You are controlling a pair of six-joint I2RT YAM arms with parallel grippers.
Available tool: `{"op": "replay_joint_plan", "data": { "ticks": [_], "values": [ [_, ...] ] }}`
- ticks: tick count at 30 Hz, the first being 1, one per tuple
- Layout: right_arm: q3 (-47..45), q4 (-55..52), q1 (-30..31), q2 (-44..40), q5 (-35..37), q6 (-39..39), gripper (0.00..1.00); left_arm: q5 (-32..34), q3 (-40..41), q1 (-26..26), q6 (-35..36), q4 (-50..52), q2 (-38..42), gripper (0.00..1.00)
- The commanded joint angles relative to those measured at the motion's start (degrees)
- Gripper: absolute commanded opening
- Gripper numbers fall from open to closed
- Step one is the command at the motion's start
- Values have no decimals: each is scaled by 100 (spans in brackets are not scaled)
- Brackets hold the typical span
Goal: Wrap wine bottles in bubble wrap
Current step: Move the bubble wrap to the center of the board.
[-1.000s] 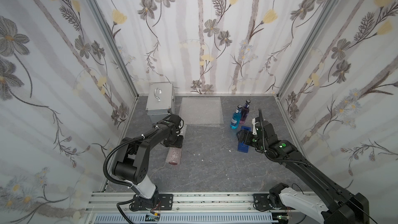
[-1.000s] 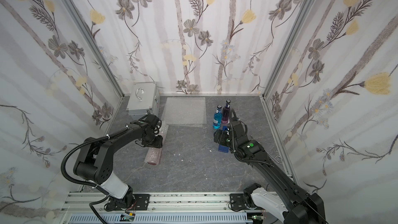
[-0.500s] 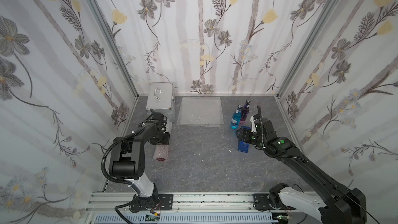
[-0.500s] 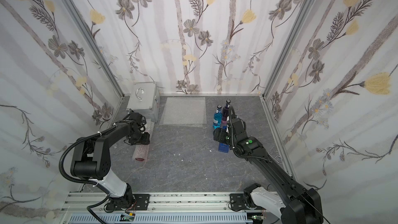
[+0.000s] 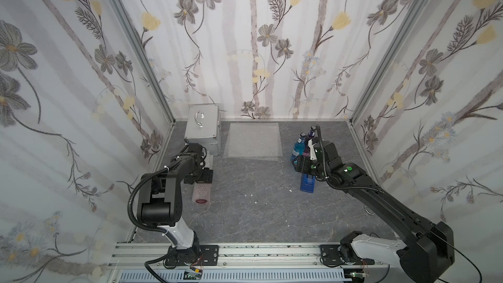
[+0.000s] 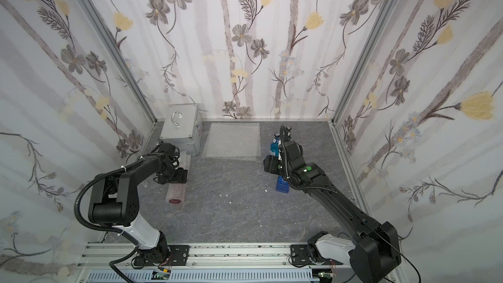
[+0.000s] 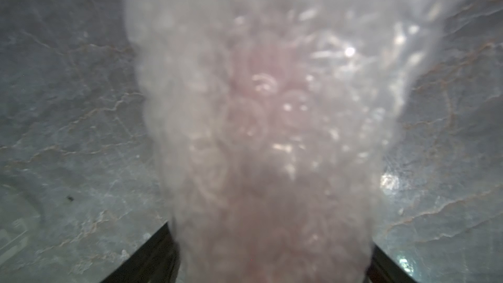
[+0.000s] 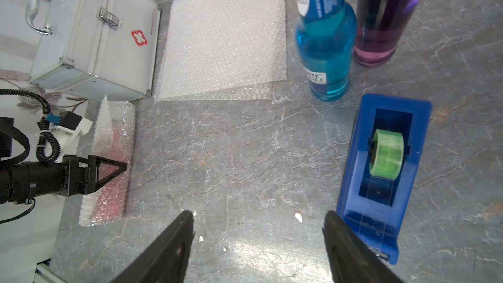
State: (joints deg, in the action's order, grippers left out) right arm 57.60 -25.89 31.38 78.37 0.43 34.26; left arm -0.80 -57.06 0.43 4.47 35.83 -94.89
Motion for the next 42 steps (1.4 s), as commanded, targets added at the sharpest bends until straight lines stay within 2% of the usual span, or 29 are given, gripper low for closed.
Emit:
{"op": "replay_joint_plan", "data": {
  "ticks": [1, 9, 12, 19, 22, 25, 30, 35, 42],
  "values": [
    [354, -144, 184, 212, 295, -43, 77, 22, -126, -17, -150, 162, 286, 99],
    [1775, -807, 492, 1267, 547, -9, 70, -364, -275, -77, -51, 197, 1293, 100],
    [2378, -992, 538, 1903, 576, 14, 67, -701, -207, -77, 66, 106, 1761, 100],
    [4367, -1777, 568, 3539, 992, 81, 64, -2273, -123, -99, 206, -27, 2459, 100],
    [5140, -2021, 553, 4194, 1190, 262, 63, -2377, -137, -199, 453, -127, 2570, 100],
    [5646, -2037, 456, 4664, 1439, 528, 61, -2319, -19, -398, 413, -476, 2592, 100],
    [6092, -2050, 233, 5301, 1617, 804, 55, -2538, 321, -526, 35, -799, 2602, 100],
    [6118, -1984, 18, 5747, 1484, 901, 41, -2737, 714, -552, 197, -941, 2669, 100],
    [6266, -1974, -125, 6253, 1221, 847, 39, -2741, 823, -580, 227, -1035, 2669, 100]
  ]
}}
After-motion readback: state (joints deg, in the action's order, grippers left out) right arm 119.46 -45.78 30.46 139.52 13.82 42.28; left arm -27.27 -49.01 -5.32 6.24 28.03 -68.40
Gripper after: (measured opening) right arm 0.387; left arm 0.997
